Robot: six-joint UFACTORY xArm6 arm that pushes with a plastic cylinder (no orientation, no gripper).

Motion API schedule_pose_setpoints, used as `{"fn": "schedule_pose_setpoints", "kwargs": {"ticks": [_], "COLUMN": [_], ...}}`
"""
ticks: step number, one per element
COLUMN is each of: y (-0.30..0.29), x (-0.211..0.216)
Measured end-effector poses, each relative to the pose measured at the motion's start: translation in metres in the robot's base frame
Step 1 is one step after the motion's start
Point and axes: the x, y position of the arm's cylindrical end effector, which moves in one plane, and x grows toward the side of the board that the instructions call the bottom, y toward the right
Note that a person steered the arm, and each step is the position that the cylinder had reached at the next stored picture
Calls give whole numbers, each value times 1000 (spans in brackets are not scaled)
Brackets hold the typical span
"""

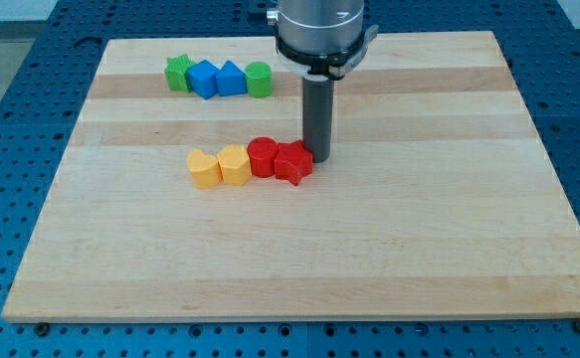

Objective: Point at the green circle

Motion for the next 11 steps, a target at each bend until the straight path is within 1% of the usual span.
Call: {"fn": "schedule_pose_setpoints", "kwargs": {"ticks": [1,6,7,9,10,11], "y": [14,13,22,25,16,-41], "x": [-21,-24,-31,-130,-168,-177]}}
